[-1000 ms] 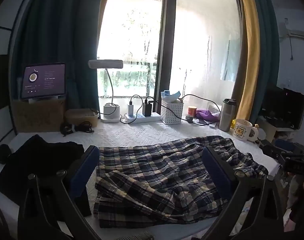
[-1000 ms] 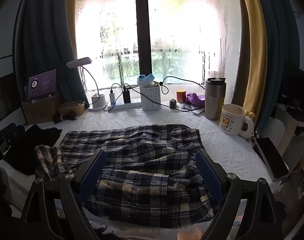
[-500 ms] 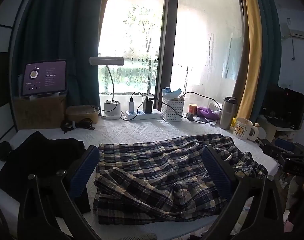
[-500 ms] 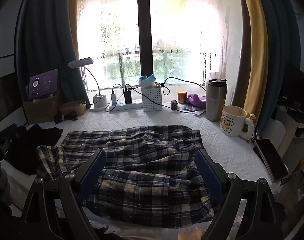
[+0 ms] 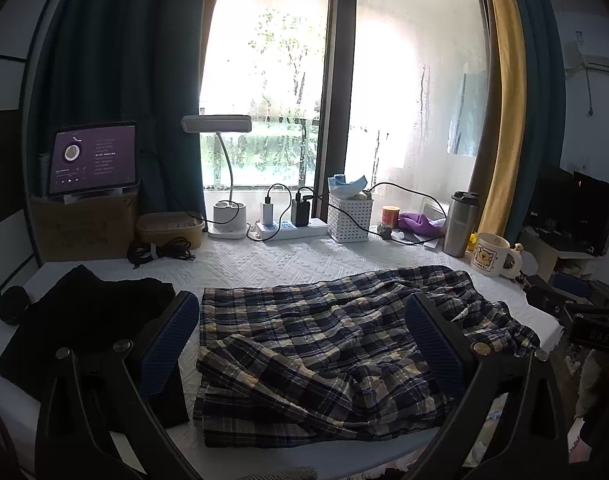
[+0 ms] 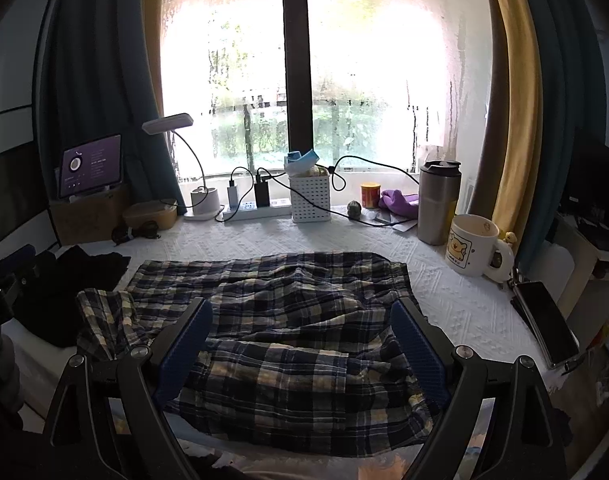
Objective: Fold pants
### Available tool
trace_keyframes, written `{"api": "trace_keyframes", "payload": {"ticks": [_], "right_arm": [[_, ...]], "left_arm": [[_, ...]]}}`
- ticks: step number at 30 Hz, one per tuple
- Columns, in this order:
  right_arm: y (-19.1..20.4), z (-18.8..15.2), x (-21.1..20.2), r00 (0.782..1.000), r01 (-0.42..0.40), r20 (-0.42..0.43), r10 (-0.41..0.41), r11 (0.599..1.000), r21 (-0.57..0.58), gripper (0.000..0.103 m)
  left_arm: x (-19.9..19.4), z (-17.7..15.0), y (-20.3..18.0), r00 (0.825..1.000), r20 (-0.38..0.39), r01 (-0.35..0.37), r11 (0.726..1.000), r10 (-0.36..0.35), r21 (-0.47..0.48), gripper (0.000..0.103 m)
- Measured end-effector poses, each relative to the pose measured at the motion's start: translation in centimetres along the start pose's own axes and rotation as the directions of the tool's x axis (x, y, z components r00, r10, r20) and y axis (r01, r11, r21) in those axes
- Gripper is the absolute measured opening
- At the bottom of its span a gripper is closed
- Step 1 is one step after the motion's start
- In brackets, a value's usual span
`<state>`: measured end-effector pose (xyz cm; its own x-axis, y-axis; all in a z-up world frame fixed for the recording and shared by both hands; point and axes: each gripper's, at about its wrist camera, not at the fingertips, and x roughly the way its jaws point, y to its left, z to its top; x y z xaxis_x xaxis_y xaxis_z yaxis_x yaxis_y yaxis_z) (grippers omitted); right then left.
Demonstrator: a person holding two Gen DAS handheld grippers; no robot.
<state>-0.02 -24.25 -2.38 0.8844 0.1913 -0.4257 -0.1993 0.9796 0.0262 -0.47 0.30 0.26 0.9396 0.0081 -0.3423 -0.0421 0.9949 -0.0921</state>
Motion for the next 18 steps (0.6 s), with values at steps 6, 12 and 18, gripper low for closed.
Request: {"api": "trace_keyframes", "payload": {"ticks": [6,12,18], "right_arm": [[0.04,0.0,0.0,1.0,0.001,0.001,-0.001,1.0,-0.001,0.091],[-0.06,0.03,0.0,1.0,0.001,0.0,-0.001,1.0,0.0,0.091],[-0.11,0.02,0.01,1.0,0.0,0.0,0.0,1.0,-0.001,0.091]], "left_arm": [[-0.02,0.01,0.01,1.0,-0.001,-0.001,1.0,0.001,-0.001,0.101],[-0.03,0.23,-0.05,1.0,-0.003,-0.001,1.0,0.001,0.004,0.101],[-0.01,0.39,-0.3,1.0,-0.007,-0.002,1.0,0.002,0.008,0.101]]}}
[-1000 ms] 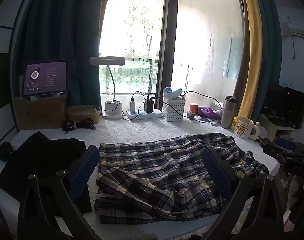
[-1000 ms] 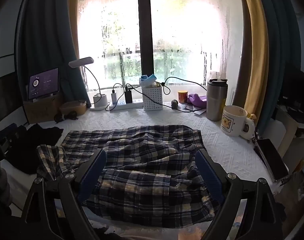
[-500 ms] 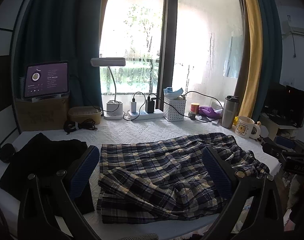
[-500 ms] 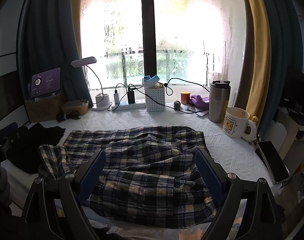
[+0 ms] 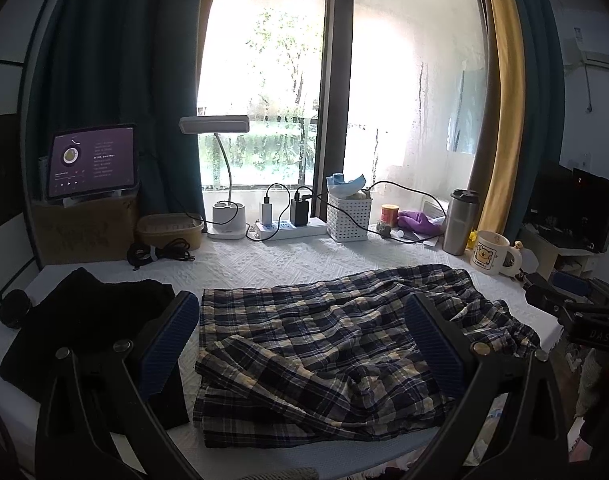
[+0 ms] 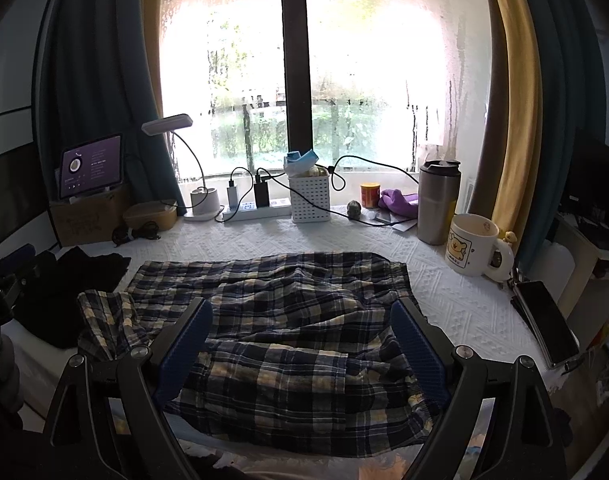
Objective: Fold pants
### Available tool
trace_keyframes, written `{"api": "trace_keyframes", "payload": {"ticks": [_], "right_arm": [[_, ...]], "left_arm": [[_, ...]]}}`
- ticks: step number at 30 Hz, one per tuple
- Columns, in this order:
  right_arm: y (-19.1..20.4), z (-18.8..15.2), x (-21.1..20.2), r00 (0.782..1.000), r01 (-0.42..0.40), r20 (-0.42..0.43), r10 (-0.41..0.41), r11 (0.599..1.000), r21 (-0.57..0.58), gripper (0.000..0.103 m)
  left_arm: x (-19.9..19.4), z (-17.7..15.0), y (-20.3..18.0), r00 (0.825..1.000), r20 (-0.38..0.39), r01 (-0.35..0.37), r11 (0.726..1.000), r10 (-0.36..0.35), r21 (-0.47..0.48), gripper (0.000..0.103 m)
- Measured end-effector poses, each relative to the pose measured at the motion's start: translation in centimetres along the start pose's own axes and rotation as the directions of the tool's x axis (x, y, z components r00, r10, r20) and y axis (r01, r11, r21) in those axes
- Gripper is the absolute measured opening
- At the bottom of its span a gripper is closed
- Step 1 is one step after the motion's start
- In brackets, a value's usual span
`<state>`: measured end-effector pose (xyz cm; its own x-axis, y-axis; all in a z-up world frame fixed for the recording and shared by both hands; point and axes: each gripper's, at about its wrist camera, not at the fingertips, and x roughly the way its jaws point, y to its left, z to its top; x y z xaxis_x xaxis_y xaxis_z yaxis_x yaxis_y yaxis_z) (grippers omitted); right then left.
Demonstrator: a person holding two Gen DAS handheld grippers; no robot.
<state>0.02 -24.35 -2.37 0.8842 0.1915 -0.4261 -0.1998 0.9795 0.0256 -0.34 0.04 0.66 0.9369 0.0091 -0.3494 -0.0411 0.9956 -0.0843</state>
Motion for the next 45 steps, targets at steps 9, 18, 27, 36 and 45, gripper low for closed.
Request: {"api": "trace_keyframes", "payload": {"ticks": [9,18,27,36,45], "right_arm": [[0.02,0.06,0.02,1.0,0.0,0.001,0.0,1.0,0.001,0.091],[0.02,0.05,0.01,1.0,0.0,0.0,0.0,1.0,0.002,0.091],[0.02,0.03,0.03,1.0,0.0,0.0,0.0,1.0,0.002,0.091],[-0.02,0.02,0.03,1.0,0.0,0.0,0.0,1.0,0.003,0.091],[0.0,-0.03,0.07,1.0,-0.003,-0.003,0.003,1.0,0.008,0.091]], "left_arm": [[0.02,0.03,0.0,1.0,-0.001,0.0,1.0,0.0,0.0,0.101],[-0.11,-0.02,0.07,1.0,-0.002,-0.003,1.0,0.003,0.0,0.101],[-0.13,0.04,0.04,1.0,-0.002,-0.003,1.0,0.003,0.001,0.101],[-0.12,0.08,0.02,1.0,-0.003,-0.003,1.0,0.003,0.001,0.101],[-0.11,0.06,-0.05,1.0,-0.006,-0.012,1.0,0.012,0.012,0.101]]}}
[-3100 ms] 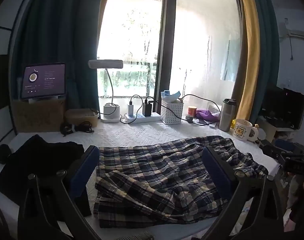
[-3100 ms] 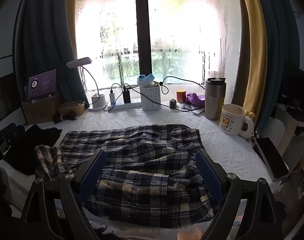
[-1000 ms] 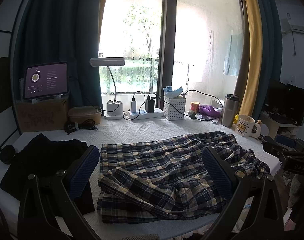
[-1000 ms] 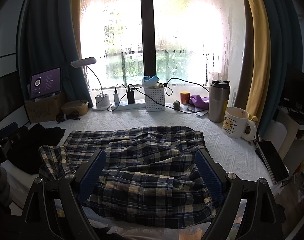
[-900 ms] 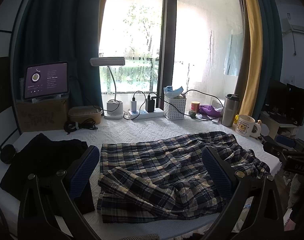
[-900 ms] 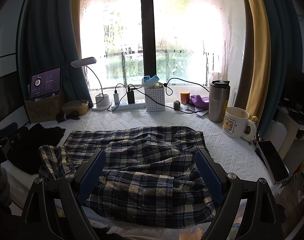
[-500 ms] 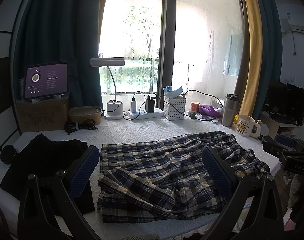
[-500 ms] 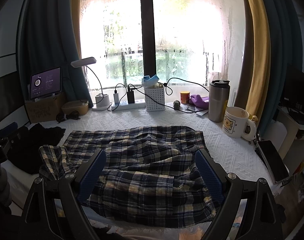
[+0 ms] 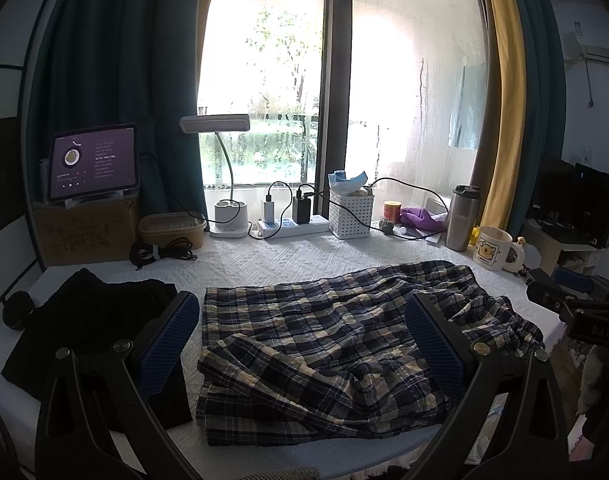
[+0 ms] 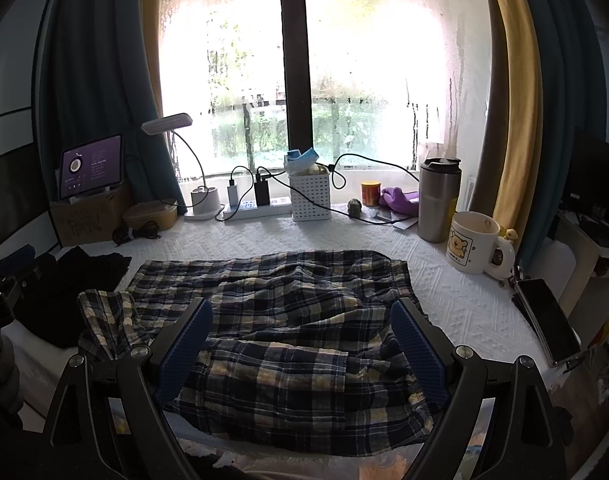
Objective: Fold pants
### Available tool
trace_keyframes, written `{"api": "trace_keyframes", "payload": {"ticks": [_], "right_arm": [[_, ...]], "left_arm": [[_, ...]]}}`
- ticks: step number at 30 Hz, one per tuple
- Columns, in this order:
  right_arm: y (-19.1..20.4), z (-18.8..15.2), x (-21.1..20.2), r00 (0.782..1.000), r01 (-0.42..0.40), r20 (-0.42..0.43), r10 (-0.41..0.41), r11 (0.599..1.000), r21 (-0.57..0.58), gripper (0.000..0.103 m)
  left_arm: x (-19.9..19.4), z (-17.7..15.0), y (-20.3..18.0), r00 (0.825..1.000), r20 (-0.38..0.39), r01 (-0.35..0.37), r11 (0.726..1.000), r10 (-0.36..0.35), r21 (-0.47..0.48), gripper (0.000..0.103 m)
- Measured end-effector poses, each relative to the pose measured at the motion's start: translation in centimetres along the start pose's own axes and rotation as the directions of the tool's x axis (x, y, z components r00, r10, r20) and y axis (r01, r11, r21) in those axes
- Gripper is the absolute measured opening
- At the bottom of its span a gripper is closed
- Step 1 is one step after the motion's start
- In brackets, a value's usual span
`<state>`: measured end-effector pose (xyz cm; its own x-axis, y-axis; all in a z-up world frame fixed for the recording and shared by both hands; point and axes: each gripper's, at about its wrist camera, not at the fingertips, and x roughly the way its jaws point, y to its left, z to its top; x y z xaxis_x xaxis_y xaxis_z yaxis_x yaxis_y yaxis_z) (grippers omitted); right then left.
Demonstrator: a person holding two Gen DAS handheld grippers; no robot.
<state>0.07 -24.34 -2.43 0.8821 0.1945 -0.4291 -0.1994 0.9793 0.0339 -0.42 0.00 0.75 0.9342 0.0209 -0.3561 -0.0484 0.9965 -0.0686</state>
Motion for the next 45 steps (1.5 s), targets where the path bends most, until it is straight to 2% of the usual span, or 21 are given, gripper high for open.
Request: {"api": "trace_keyframes", "payload": {"ticks": [9,17,31,40,45], "right_arm": [[-0.6,-0.3,1.9,0.999,-0.015,-0.03,0.016,1.0,0.009,0.091],[-2.9,-0.6,5.2,0.996,0.009,-0.085,-0.005,0.999,0.049,0.091],[-7.4,2.6,11.8,0.986,0.099,-0.139,-0.087,0.992,0.075,0.091],[-9.9,5.2,15.8,0.982,0.123,-0.155,-0.109,0.989,0.084,0.091],[-11.1,5.8,18.6,0.977,0.111,-0.191,-0.099,0.992,0.055,0.091]], "left_arm": [[1.5,-0.1,0.3,0.999,-0.006,-0.04,0.999,0.04,-0.004,0.101],[5.7,-0.7,0.8,0.992,-0.109,-0.058,0.998,0.058,0.009,0.101],[12.7,2.7,2.8,0.977,-0.164,-0.128,0.991,0.133,0.041,0.101],[18.0,3.9,4.7,0.957,-0.247,-0.145,0.989,0.15,0.038,0.101],[20.8,3.3,6.7,0.929,-0.339,-0.148,0.989,0.145,0.016,0.101]]}}
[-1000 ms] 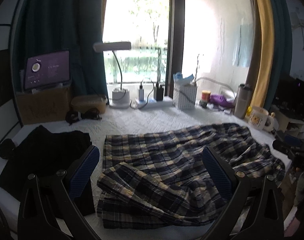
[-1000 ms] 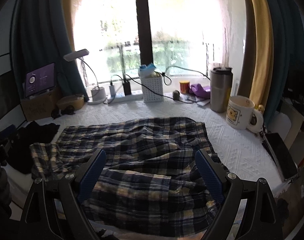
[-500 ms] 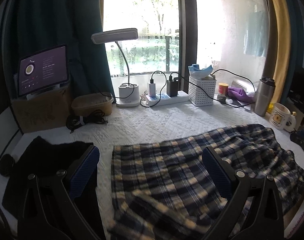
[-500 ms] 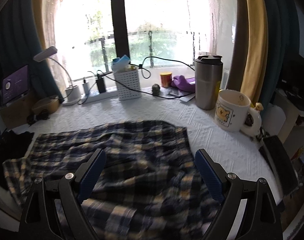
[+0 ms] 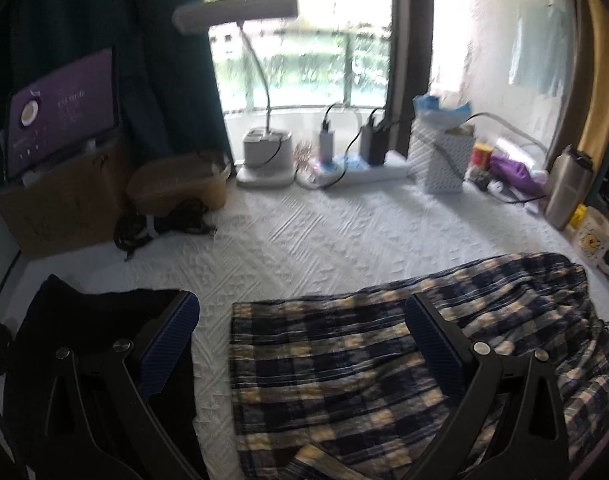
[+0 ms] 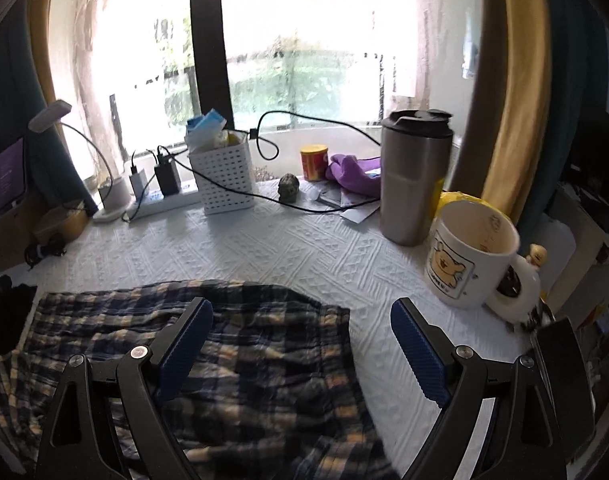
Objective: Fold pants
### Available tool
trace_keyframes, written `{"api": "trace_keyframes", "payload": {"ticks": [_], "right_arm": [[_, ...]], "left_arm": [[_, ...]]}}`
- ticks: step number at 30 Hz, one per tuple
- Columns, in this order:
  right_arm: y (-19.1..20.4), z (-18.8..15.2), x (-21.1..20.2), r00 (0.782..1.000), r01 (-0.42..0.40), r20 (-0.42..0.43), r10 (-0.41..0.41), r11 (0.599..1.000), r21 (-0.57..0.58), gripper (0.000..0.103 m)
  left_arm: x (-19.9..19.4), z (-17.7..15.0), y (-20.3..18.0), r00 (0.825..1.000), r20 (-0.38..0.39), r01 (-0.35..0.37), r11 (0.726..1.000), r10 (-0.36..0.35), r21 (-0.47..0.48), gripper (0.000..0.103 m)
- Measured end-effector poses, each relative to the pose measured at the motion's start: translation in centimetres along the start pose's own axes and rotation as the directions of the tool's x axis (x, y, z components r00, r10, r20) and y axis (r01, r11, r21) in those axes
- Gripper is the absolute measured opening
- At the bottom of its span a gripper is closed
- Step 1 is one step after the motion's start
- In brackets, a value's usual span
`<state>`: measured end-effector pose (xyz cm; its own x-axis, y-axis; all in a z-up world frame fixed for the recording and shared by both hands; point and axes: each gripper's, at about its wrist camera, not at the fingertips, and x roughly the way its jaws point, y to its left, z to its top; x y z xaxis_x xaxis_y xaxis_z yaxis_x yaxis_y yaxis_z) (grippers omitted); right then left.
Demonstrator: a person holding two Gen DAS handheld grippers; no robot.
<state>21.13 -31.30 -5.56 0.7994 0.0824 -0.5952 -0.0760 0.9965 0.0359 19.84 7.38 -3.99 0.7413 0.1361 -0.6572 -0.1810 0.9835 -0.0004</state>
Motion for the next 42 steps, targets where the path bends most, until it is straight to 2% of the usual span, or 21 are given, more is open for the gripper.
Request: {"api": "trace_keyframes", "payload": {"ticks": [4,9,11,13,14,15,17,18,22,24,25,27,28,30,32,37,40,42], "right_arm": [[-0.7,0.7,1.9,0.999,0.003,-0.031,-0.004,0.999,-0.033,0.091],[-2.1,1.0,4.8,0.995,-0.022,-0.097,0.02,1.0,-0.021,0.09],[-2.5,0.9,6.0,0.991,-0.038,-0.125,0.037,0.999,-0.008,0.082],[-2.6,0.5,7.5,0.984,-0.068,-0.163,0.068,0.998,0.006,0.079],[-2.4,0.3,7.9,0.981,-0.076,-0.178,0.077,0.997,0.007,0.074],[-2.3,0.0,8.6,0.976,-0.087,-0.201,0.087,0.996,0.007,0.072],[-2.1,-0.6,9.5,0.967,-0.109,-0.23,0.108,0.994,0.008,0.067],[-1.9,-0.9,10.0,0.963,-0.111,-0.245,0.108,0.994,0.003,0.065],[-1.6,-1.4,10.7,0.956,-0.128,-0.266,0.121,0.992,-0.011,0.047],[-1.2,-1.5,10.8,0.954,-0.135,-0.273,0.122,0.99,-0.03,0.039],[-0.8,-1.5,10.7,0.956,-0.138,-0.269,0.119,0.989,-0.053,0.033],[-0.2,-1.4,10.7,0.959,-0.14,-0.26,0.115,0.987,-0.08,0.03],[0.1,-1.3,10.5,0.962,-0.134,-0.25,0.107,0.986,-0.094,0.029],[0.3,-1.1,10.2,0.969,-0.122,-0.23,0.095,0.987,-0.106,0.029],[0.3,-0.6,9.7,0.977,-0.101,-0.198,0.077,0.988,-0.116,0.027],[0.3,1.1,8.7,0.993,-0.049,-0.116,0.034,0.99,-0.13,0.026],[0.1,2.3,8.4,0.997,-0.017,-0.073,0.008,0.992,-0.127,0.026],[-0.3,3.3,8.4,0.999,-0.005,-0.047,0.0,0.994,-0.111,0.026]], "left_arm": [[2.3,0.4,1.4,0.997,-0.067,-0.026,0.999,0.027,0.022,0.101],[6.0,0.8,3.0,0.985,-0.174,-0.006,1.0,0.01,0.023,0.101],[7.4,0.6,3.4,0.976,-0.218,0.015,1.0,-0.01,0.021,0.101],[9.2,0.0,3.7,0.959,-0.283,0.034,0.999,-0.029,0.011,0.101],[9.8,-0.3,3.8,0.951,-0.306,0.042,0.999,-0.039,0.002,0.101],[10.2,-0.6,3.9,0.946,-0.32,0.047,0.999,-0.047,-0.007,0.1],[10.7,-1.1,3.8,0.94,-0.336,0.057,0.998,-0.059,-0.014,0.086],[10.9,-1.3,3.7,0.938,-0.342,0.064,0.998,-0.064,-0.012,0.083],[10.5,-1.9,2.5,0.947,-0.313,0.085,0.996,-0.069,0.04,0.076],[10.3,-1.9,1.6,0.948,-0.308,0.108,0.992,-0.082,0.071,0.064],[10.0,-2.0,1.4,0.946,-0.309,0.133,0.988,-0.102,0.08,0.05],[9.6,-2.0,0.8,0.944,-0.306,0.159,0.983,-0.123,0.095,0.029],[9.6,-1.9,0.6,0.943,-0.307,0.164,0.981,-0.126,0.101,0.01],[9.4,-1.7,0.8,0.944,-0.301,0.169,0.981,-0.133,0.095,0.008],[9.0,-1.0,1.0,0.953,-0.272,0.165,0.982,-0.134,0.095,0.004],[7.3,1.8,1.2,0.977,-0.162,0.154,0.983,-0.137,0.097,0.004],[7.2,3.9,0.9,0.985,-0.109,0.148,0.984,-0.137,0.101,0.003],[7.2,5.0,0.8,0.986,-0.099,0.145,0.984,-0.135,0.103,0.003]]}}
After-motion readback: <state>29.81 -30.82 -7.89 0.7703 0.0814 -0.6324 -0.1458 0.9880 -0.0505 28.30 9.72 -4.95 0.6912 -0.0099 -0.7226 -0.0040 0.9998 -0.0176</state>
